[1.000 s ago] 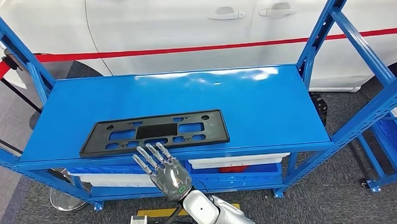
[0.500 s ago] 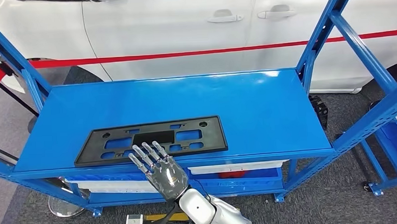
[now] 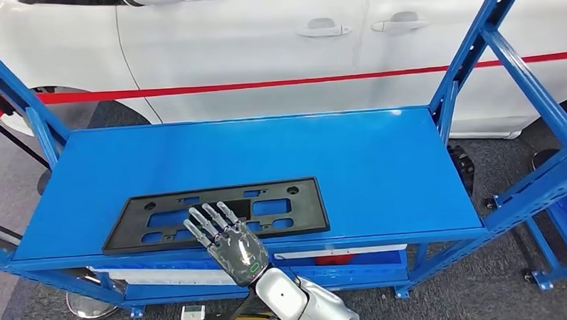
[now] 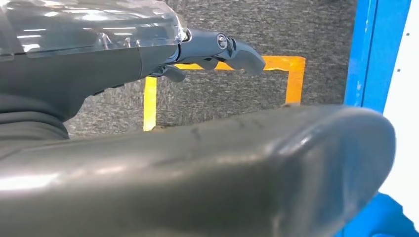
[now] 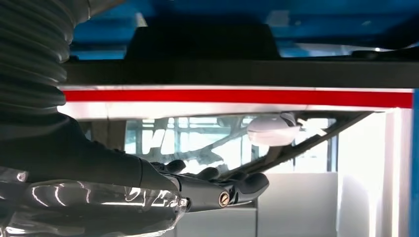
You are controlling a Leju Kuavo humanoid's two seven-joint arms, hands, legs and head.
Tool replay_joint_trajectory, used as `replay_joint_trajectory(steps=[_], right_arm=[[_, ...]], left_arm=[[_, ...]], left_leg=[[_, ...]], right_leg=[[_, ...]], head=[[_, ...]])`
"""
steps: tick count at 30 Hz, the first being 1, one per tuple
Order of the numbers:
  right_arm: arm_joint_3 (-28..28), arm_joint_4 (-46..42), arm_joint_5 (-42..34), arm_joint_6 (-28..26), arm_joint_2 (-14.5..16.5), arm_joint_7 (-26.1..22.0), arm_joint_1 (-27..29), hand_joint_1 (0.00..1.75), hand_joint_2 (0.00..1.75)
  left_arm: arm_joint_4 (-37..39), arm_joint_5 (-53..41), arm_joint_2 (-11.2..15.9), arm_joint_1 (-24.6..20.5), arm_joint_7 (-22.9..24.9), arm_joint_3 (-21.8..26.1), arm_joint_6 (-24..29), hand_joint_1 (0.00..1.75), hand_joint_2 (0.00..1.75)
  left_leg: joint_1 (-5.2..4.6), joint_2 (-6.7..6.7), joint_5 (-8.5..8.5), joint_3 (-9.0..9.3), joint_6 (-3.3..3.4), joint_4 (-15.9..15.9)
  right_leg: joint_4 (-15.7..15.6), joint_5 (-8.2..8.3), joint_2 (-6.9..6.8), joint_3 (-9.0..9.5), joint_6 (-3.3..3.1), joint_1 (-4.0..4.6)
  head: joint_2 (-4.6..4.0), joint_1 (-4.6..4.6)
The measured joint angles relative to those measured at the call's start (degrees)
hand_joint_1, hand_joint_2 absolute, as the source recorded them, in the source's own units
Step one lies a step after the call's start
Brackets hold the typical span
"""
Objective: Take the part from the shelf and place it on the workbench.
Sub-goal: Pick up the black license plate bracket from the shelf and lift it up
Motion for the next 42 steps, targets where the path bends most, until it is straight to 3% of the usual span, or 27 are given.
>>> replay_joint_trajectory(steps=[3, 4, 6, 7, 8, 9, 10, 12, 13, 15, 17, 19, 22, 23, 24, 25, 26, 28, 29, 32, 34, 37, 38, 39, 40, 42], right_arm=[[-0.36, 0.38, -0.22, -0.01, 0.58, -0.43, -0.32, 0.00, 1.75], [-0.44, 0.52, -0.26, -0.01, 0.78, -0.59, -0.53, 0.00, 1.75], [-0.48, 0.91, -0.28, 0.00, 0.97, -0.77, -0.85, 0.00, 1.75], [-0.49, 1.18, -0.29, 0.00, 1.03, -0.81, -0.90, 0.00, 1.75], [-0.52, 1.49, -0.30, 0.00, 1.10, -0.83, -0.94, 0.00, 1.75], [-0.59, 1.81, -0.30, 0.02, 1.21, -0.85, -1.03, 0.00, 1.75], [-0.67, 2.12, -0.30, 0.08, 1.34, -0.86, -1.21, 0.00, 1.75], [-0.78, 2.57, -0.37, 0.71, 1.73, -0.84, -1.83, 0.00, 1.75], [-0.80, 2.76, -0.43, 1.21, 1.98, -0.79, -2.18, 0.06, 1.75], [-0.80, 3.09, -0.88, 2.74, 2.41, -0.64, -2.69, 0.84, 1.75], [-0.80, 3.28, -2.08, 5.59, 2.80, -0.46, -3.10, 1.60, 1.75], [-0.68, 3.38, -3.84, 9.20, 3.15, -0.28, -3.83, 1.63, 1.75], [-0.10, 3.58, -5.99, 13.14, 3.31, 0.00, -4.65, 1.64, 1.75], [0.10, 3.70, -6.47, 14.05, 3.31, 0.10, -4.73, 1.65, 1.75], [0.30, 3.83, -6.84, 14.75, 3.31, 0.18, -4.84, 1.64, 1.75], [0.48, 3.94, -7.14, 15.25, 3.32, 0.23, -4.99, 1.64, 1.75], [0.63, 4.02, -7.37, 15.61, 3.32, 0.27, -5.22, 1.64, 1.75], [0.91, 4.15, -7.69, 16.12, 3.38, 0.32, -5.76, 1.62, 1.75], [1.02, 4.24, -7.84, 16.32, 3.43, 0.36, -5.99, 1.63, 1.75], [1.30, 4.68, -8.30, 16.78, 3.55, 0.45, -6.48, 1.65, 1.75], [1.43, 5.02, -8.54, 16.98, 3.68, 0.45, -6.77, 1.64, 1.75], [1.57, 5.59, -8.96, 17.24, 3.79, 0.44, -6.92, 1.66, 1.75], [1.60, 5.77, -9.11, 17.28, 3.79, 0.43, -6.93, 1.68, 1.75], [1.61, 5.92, -9.32, 17.29, 3.80, 0.40, -6.96, 1.71, 1.75], [1.62, 6.03, -9.56, 17.29, 3.81, 0.35, -7.02, 1.72, 1.75], [1.62, 6.23, -10.25, 17.23, 3.90, 0.16, -7.22, 1.75, 1.75]], left_arm=[[0.01, -0.12, -0.01, -0.11, -0.02, -0.05, -0.05, 0.00, 0.00], [0.01, -0.16, -0.01, -0.13, -0.03, -0.08, -0.08, 0.00, 0.00], [0.01, -0.27, -0.01, -0.12, -0.03, -0.12, -0.14, 0.00, 0.00], [0.01, -0.33, -0.02, -0.07, -0.01, -0.13, -0.15, 0.00, 0.00], [0.01, -0.43, -0.02, 0.02, 0.02, -0.15, -0.15, 0.00, 0.00], [0.01, -0.50, -0.03, 0.10, 0.07, -0.17, -0.16, 0.00, 0.00], [0.01, -0.62, -0.03, 0.15, 0.12, -0.20, -0.16, 0.00, 0.00], [0.01, -0.91, 0.01, 0.17, 0.20, -0.24, -0.11, 0.00, 0.00], [0.01, -1.06, 0.02, 0.14, 0.19, -0.25, -0.05, 0.00, 0.00], [0.01, -1.33, 0.04, 0.05, 0.16, -0.31, 0.14, 0.00, 0.00], [0.01, -1.71, -0.01, 0.05, 0.24, -0.47, 0.28, 0.00, 0.00], [0.01, -2.14, -0.06, 0.07, 0.36, -0.76, 0.33, 0.00, 0.00], [0.01, -2.35, -0.08, -0.10, 0.44, -1.21, 0.22, 0.00, 0.00], [0.01, -2.36, -0.08, -0.11, 0.46, -1.33, 0.18, 0.00, 0.00], [0.01, -2.37, -0.08, -0.10, 0.48, -1.40, 0.14, 0.00, 0.00], [0.01, -2.37, -0.10, -0.09, 0.49, -1.46, 0.11, 0.00, 0.00], [0.01, -2.37, -0.12, -0.09, 0.50, -1.52, 0.08, 0.00, 0.00], [0.01, -2.35, -0.15, -0.13, 0.55, -1.60, 0.03, 0.00, 0.00], [0.01, -2.34, -0.14, -0.15, 0.60, -1.62, 0.02, 0.00, 0.00], [0.01, -2.22, -0.10, -0.15, 0.77, -1.62, 0.01, 0.00, 0.00], [0.01, -2.14, -0.08, -0.15, 0.83, -1.62, 0.02, 0.00, 0.00], [0.01, -2.03, -0.08, -0.09, 0.91, -1.61, 0.05, 0.00, 0.00], [0.01, -1.99, -0.08, -0.04, 0.95, -1.61, 0.07, 0.00, 0.00], [0.01, -1.96, -0.08, 0.01, 0.97, -1.60, 0.09, 0.00, 0.00], [0.01, -1.95, -0.08, 0.04, 0.99, -1.60, 0.10, 0.00, 0.00], [0.01, -1.92, -0.07, 0.02, 0.99, -1.60, 0.10, 0.00, 0.00]], left_leg=[[0.15, 0.09, -1.41, -0.19, -0.88, 1.55], [0.23, 0.10, -2.65, -1.40, -1.20, 4.15], [0.39, 0.12, -5.51, -5.91, -1.70, 12.13], [0.46, 0.13, -6.22, -8.18, -1.83, 15.54], [0.49, 0.13, -5.71, -9.67, -1.86, 17.12], [0.49, 0.13, -4.07, -10.13, -1.78, 16.53], [0.48, 0.12, -1.41, -9.50, -1.56, 13.70], [0.25, 0.11, 3.53, -7.01, -0.82, 6.02], [0.07, 0.10, 4.65, -5.95, -0.43, 3.21], [-0.27, 0.05, 4.55, -5.28, 0.06, 1.51], [-0.02, 0.04, 4.51, -4.94, 0.46, 0.64], [0.37, 0.15, 4.66, -4.39, 0.98, -0.20], [0.42, 0.22, 4.49, -4.19, 1.43, -0.31], [0.43, 0.20, 4.38, -4.15, 1.43, -0.24], [0.44, 0.15, 4.23, -4.07, 1.39, -0.14], [0.46, 0.09, 4.04, -3.93, 1.28, 0.01], [0.48, 0.02, 3.78, -3.78, 1.11, 0.25], [0.29, -0.09, 3.25, -3.76, 0.59, 0.85], [0.21, -0.12, 3.07, -3.83, 0.29, 1.07], [0.30, -0.08, 2.83, -3.83, -0.64, 1.16], [0.43, 0.00, 1.28, -4.64, -1.24, 3.28], [0.59, 0.05, -3.73, -9.44, -1.90, 13.67], [0.61, 0.05, -4.47, -10.82, -2.00, 16.46], [0.61, 0.05, -4.03, -11.22, -1.99, 17.13], [0.60, 0.05, -2.52, -10.47, -1.88, 15.46], [0.53, 0.05, 1.42, -6.65, -1.35, 7.51]], right_leg=[[-0.32, -0.55, 0.07, 0.74, -1.03, -0.31], [-0.44, -0.75, 0.01, 1.12, -1.32, -0.44], [-0.48, -1.27, -0.10, 1.68, -1.71, -0.38], [-0.47, -1.53, -0.07, 1.95, -1.77, -0.33], [-0.46, -1.84, 0.00, 2.34, -1.79, -0.28], [-0.46, -2.16, 0.09, 2.84, -1.77, -0.25], [-0.46, -2.52, 0.19, 3.44, -1.72, -0.20], [-0.46, -3.22, 0.32, 4.40, -1.48, -0.04], [-0.45, -3.45, 0.37, 4.57, -1.27, 0.03], [-0.57, -3.61, 0.39, 4.47, -0.73, 0.07], [-0.65, -3.84, 0.31, 4.55, -0.07, 0.09], [1.96, -5.54, 0.15, 3.41, 0.49, 0.12], [12.55, -9.84, 0.00, -2.50, 0.93, -0.14], [14.70, -9.94, -0.01, -3.98, 1.04, -0.23], [14.75, -8.90, -0.03, -4.46, 1.11, -0.33], [12.44, -6.85, -0.05, -3.70, 1.12, -0.43], [8.52, -4.46, -0.11, -2.11, 1.07, -0.54], [2.19, -1.85, -0.18, 0.67, 0.73, -0.51], [0.74, -1.58, -0.15, 1.25, 0.47, -0.40], [0.33, -1.62, 0.00, 1.33, -0.54, -0.24], [0.01, -1.47, -0.08, 1.53, -1.19, -0.47], [-0.08, -1.54, -0.25, 1.66, -1.61, -0.45], [-0.07, -1.58, -0.26, 1.72, -1.65, -0.40], [-0.06, -1.63, -0.23, 1.82, -1.67, -0.38], [-0.06, -1.69, -0.17, 2.00, -1.64, -0.38], [-0.07, -1.85, -0.02, 2.38, -1.47, -0.34]], head=[[0.00, -0.11], [0.00, -0.18], [0.00, -0.30], [0.00, -0.29], [0.00, -0.30], [0.00, -0.30], [0.00, -0.30], [0.00, -0.27], [0.00, -0.29], [0.00, -0.26], [0.00, -0.22], [0.00, -0.17], [0.00, -0.13], [0.00, -0.12], [0.00, -0.12], [0.00, -0.13], [0.00, -0.12], [0.00, -0.15], [0.00, -0.18], [0.00, -0.22], [0.00, -0.27], [0.00, -0.32], [0.00, -0.31], [0.00, -0.31], [0.00, -0.31], [0.00, -0.30]])
